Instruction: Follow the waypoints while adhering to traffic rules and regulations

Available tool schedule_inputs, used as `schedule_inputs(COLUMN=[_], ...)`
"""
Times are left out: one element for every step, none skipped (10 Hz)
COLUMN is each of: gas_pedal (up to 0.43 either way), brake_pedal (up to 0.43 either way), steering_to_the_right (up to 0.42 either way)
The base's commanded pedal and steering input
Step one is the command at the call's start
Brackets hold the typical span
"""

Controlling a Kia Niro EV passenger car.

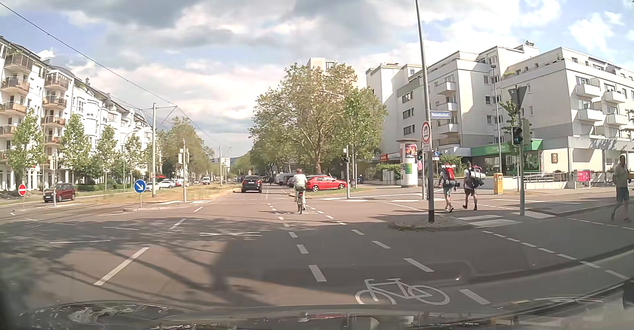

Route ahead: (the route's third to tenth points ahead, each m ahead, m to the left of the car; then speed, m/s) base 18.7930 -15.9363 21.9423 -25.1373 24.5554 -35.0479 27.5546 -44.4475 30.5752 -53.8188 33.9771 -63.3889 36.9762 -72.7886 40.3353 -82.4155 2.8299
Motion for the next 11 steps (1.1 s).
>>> schedule_inputs(gas_pedal=[0.098,0.098,0.098,0.098,0.079,0.079,0.059,0.059,0.059,0.059,0.059], brake_pedal=[0.000,0.000,0.000,0.000,0.000,0.000,0.000,0.000,0.000,0.000,0.000], steering_to_the_right=[0.357,0.360,0.363,0.363,0.364,0.364,0.364,0.364,0.364,0.364,0.364])
